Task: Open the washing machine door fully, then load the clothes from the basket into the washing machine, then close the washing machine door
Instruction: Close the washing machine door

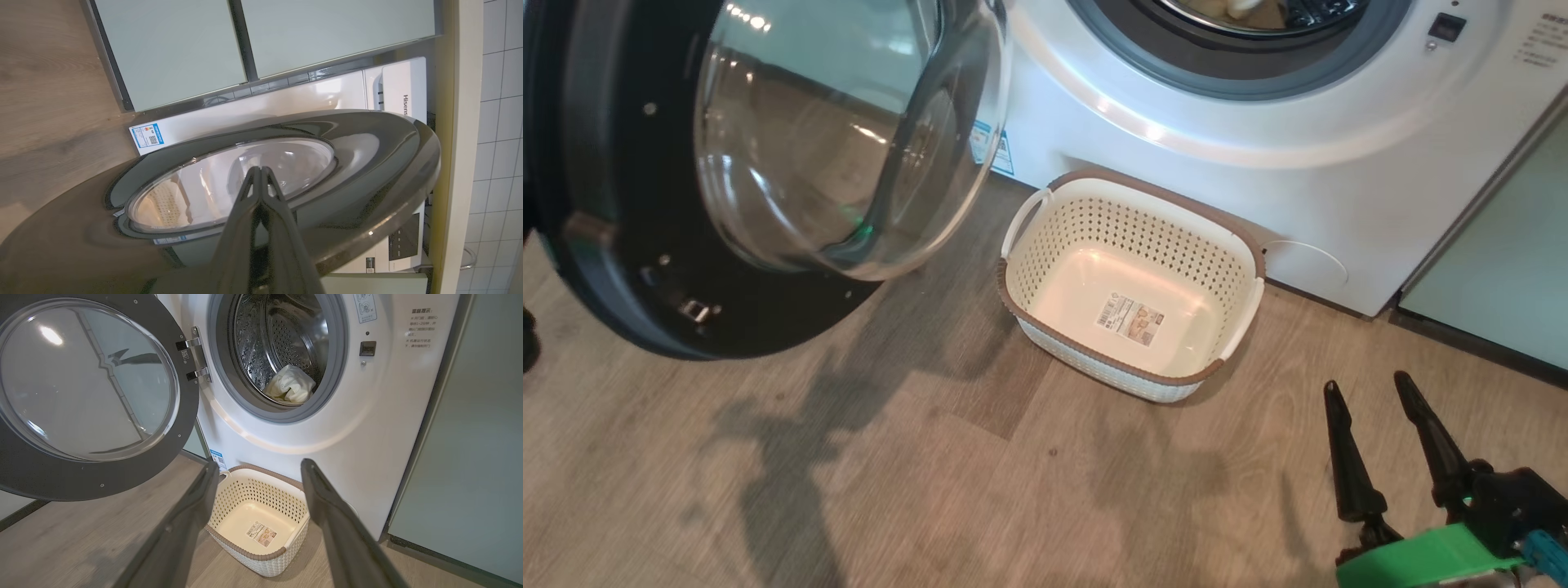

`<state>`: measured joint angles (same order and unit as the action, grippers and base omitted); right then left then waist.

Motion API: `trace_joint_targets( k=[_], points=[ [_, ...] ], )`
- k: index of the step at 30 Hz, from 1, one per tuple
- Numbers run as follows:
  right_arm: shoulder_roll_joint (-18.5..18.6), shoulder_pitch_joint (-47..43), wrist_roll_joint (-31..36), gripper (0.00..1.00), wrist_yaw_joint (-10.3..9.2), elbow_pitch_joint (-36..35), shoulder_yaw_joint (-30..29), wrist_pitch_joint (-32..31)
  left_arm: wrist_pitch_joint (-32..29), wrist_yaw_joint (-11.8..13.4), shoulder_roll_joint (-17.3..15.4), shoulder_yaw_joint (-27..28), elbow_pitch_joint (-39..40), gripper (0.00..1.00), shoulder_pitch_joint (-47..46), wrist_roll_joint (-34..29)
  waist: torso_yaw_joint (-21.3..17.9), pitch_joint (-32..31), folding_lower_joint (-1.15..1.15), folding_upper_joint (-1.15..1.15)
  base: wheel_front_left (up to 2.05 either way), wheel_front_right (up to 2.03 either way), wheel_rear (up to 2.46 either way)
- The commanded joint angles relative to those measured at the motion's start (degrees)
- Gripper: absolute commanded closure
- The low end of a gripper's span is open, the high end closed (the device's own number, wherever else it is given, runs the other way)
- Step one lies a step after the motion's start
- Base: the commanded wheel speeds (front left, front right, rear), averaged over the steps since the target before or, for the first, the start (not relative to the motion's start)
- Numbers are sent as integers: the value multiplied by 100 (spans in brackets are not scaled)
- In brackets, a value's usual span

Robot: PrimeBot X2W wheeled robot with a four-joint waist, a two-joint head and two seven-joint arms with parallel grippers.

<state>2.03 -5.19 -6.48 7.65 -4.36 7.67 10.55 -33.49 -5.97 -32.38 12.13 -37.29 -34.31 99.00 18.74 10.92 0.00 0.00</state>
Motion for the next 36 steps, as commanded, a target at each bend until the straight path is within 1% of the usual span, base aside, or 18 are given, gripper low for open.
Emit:
trace_joint_targets(
  k=[1, 5, 12, 20, 28, 36],
  points=[
    [85, 215, 14, 0, -16, -193, 102, 9, -185, -76, -282, 217, 344, 100, -3, 116, 30, 1, 0, 0, 0, 0, 0],
    [85, 204, 17, 0, -16, -187, 86, 11, -380, -110, -179, 235, 660, 100, 154, 227, 69, -20, 0, 0, 0, 0, 0],
    [85, 192, -21, 0, -16, -153, 109, 29, -725, -141, 64, 217, 1524, 100, 637, 358, 105, -101, 0, 0, 0, 0, 0],
    [85, 184, -96, 0, -16, -109, 170, 91, -1035, -147, 281, 152, 2421, 100, 1093, 485, -25, -172, 0, 0, 0, 0, 0],
    [85, 215, -187, 0, -16, -26, 217, 184, -1183, -27, 457, 13, 3066, 100, 1405, 543, -319, -213, 0, 0, 0, 0, 0],
    [85, 259, -293, 0, -16, 67, 250, 291, -1205, 103, 594, -106, 3379, 100, 1521, 528, -796, -225, 0, 0, 0, 0, 0]
  ],
)
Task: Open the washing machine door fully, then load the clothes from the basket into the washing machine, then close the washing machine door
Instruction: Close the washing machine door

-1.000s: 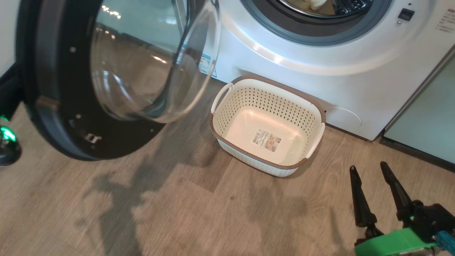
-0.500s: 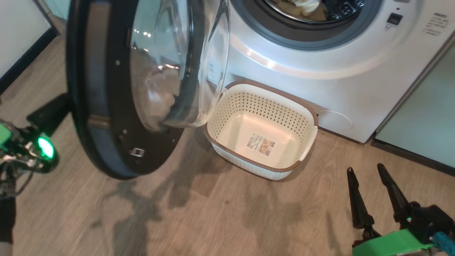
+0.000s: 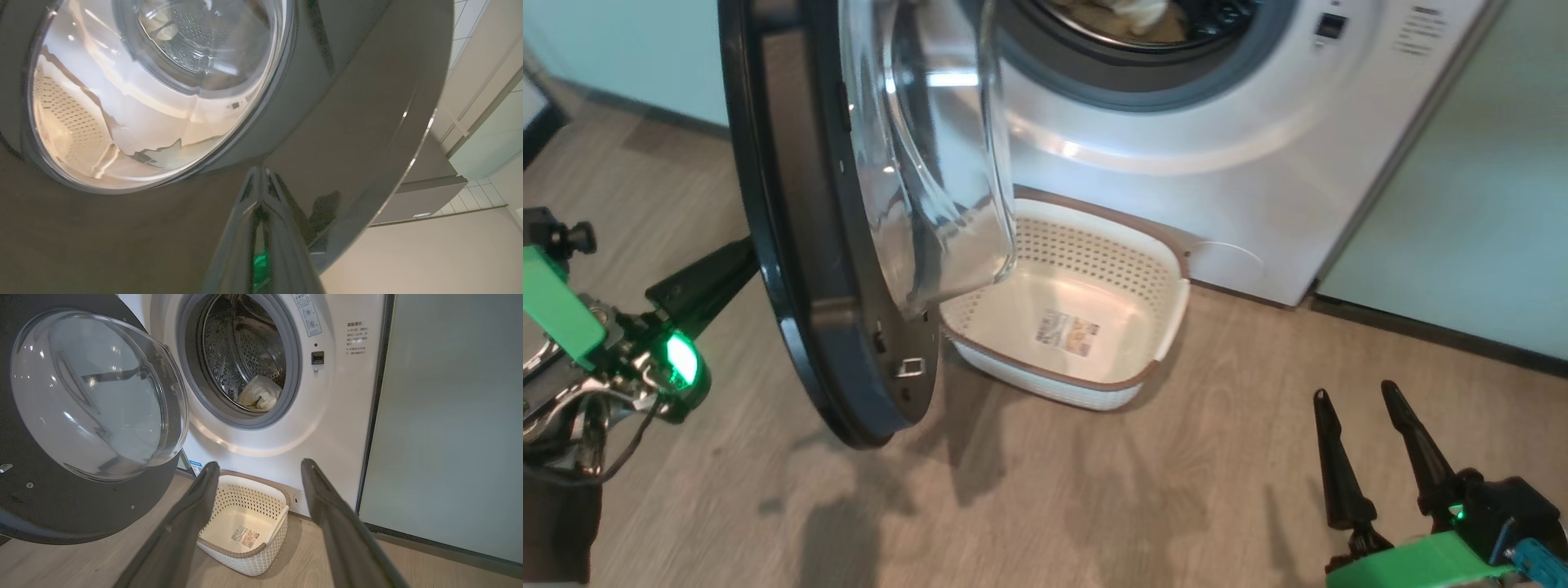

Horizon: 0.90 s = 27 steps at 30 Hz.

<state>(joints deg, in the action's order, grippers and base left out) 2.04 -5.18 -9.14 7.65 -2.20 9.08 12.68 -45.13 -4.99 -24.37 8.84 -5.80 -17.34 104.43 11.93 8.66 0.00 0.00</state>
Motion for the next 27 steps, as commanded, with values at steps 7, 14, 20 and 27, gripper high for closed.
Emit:
trace_joint_targets(
  k=[7, 14, 20, 27],
  points=[
    [84, 344, -130, 0, -16, -74, 119, 166, -9, 72, -146, 206, 379, 100, -225, -29, -716, 53, 0, 0, 0, 0, 0],
    [84, 411, -206, 0, -16, -29, 121, 208, 46, 86, -91, 197, 393, 100, -296, -61, -1219, 108, 0, 0, 0, 0, 0],
    [84, 472, -287, 0, -16, -15, 99, 226, 85, 75, -87, 181, 207, 100, -511, -115, -1674, 202, 0, 0, 0, 0, 0],
    [84, 549, -388, 0, -16, -100, 57, 230, 313, 79, -5, 153, 1, 100, -768, -301, -2141, 307, 0, 0, 0, 0, 0]
  ],
)
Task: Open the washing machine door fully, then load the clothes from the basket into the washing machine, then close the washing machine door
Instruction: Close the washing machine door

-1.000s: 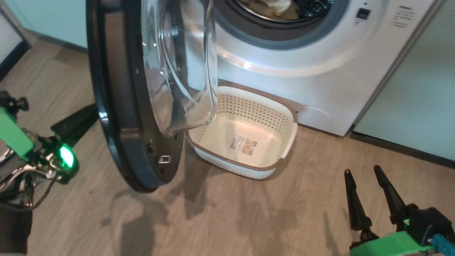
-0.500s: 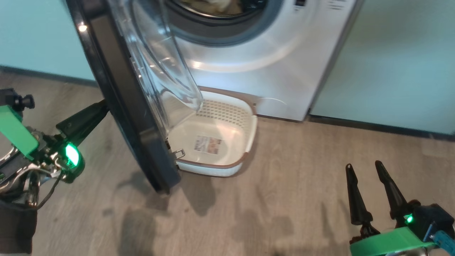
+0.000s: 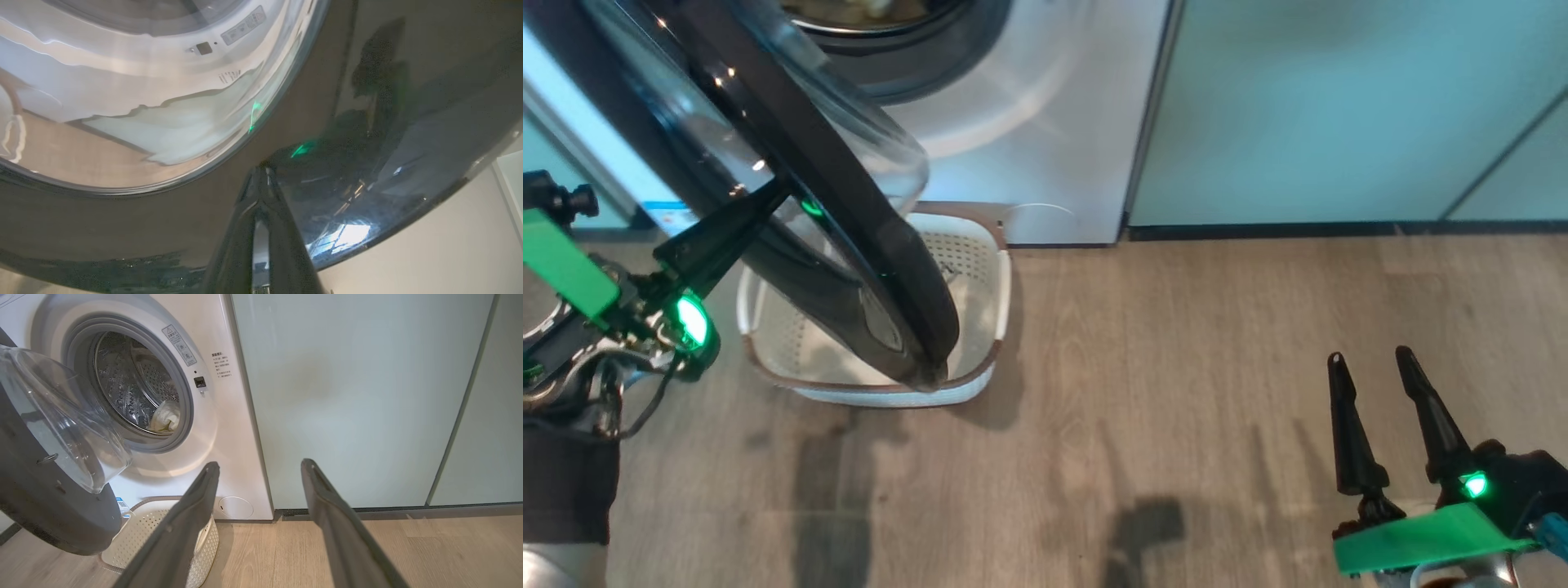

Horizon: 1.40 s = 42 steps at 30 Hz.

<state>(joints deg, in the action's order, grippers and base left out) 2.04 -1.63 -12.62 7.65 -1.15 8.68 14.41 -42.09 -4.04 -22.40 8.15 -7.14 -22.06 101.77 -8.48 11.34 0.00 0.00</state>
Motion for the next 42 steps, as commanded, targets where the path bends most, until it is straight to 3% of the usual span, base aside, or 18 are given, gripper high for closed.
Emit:
trace_joint_targets(
  k=[1, 20, 30, 37, 39, 40, 42],
  points=[
    [84, 198, -48, 0, -16, -214, 96, 58, 33, -21, -198, 224, 94, 100, -325, -54, -146, 47, 0, 0, 0, 0, 0],
    [84, 301, -138, 0, -16, -245, 78, 59, 313, -192, -32, 337, -480, 100, -765, -150, -449, 116, 0, 0, 0, 0, 0],
    [84, 232, -155, 0, -16, -261, -95, 59, 523, -297, 50, 802, -52, 100, -184, -81, -290, 47, 0, 0, 0, 0, 0],
    [84, 190, -79, 0, -16, -262, -250, 59, 1080, -340, 448, 1328, 627, 100, 530, -298, -103, -135, 0, 0, 0, 0, 0],
    [84, 178, -45, 0, -16, -260, -273, 59, 1282, -342, 619, 1433, 885, 51, 685, -436, -40, -189, 0, 0, 0, 0, 0],
    [84, 167, -28, 0, -16, -259, -287, 59, 1368, -342, 707, 1471, 1003, 0, 764, -502, -3, -220, 0, 0, 0, 0, 0],
    [84, 141, -3, 0, -16, -255, -302, 59, 1521, -343, 871, 1520, 1215, 0, 916, -642, 62, -282, 0, 0, 0, 0, 0]
  ],
)
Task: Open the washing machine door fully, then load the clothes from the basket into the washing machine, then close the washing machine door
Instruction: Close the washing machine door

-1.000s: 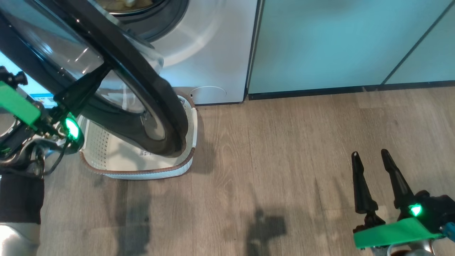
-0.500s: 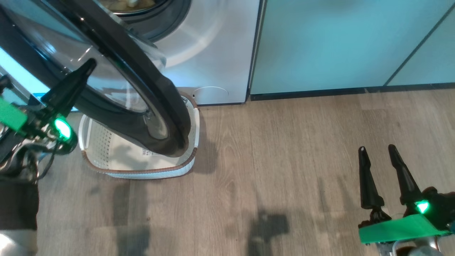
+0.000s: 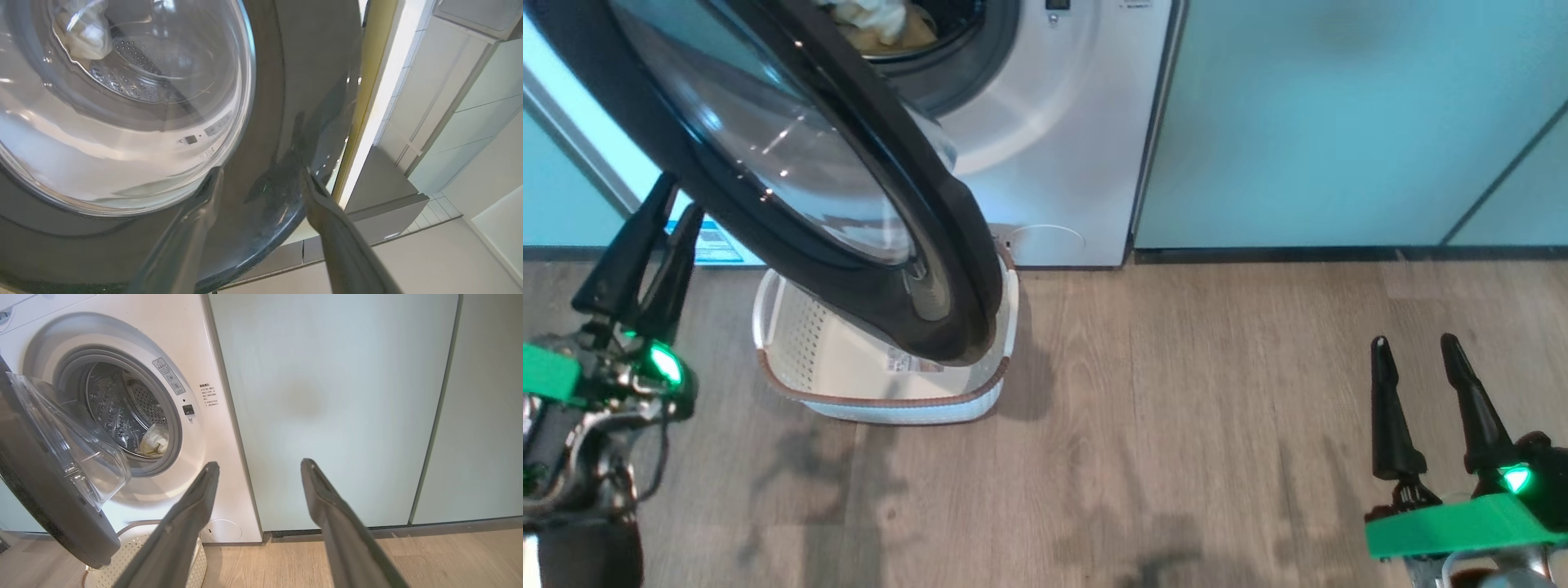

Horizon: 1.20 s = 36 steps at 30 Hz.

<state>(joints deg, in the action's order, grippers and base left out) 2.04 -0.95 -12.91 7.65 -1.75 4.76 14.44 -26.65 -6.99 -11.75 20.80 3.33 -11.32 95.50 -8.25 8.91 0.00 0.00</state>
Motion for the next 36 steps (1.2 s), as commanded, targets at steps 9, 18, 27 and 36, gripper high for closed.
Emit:
trace_joint_targets(
  k=[9, 18, 27, 36],
  points=[
    [84, -10, 98, 0, -16, -165, 111, 56, 888, -49, 188, 386, 842, 0, 201, -1070, 226, -236, 0, 0, 0, 0, 0],
    [84, -51, 142, 0, -16, -137, 137, 56, 2750, -46, -85, -45, 1307, 0, 857, -4419, 195, -368, 0, 0, 0, 0, 0],
    [84, -253, 221, 0, -16, -91, 216, 56, 3787, 613, 19, -945, 1071, 0, 1862, -7515, 159, -561, 0, 0, 0, 0, 0],
    [84, -457, 442, 0, -16, -53, 236, 56, 3833, 909, 129, -1340, 899, 0, 2383, -8231, 170, -662, 0, 0, 0, 0, 0]
  ],
)
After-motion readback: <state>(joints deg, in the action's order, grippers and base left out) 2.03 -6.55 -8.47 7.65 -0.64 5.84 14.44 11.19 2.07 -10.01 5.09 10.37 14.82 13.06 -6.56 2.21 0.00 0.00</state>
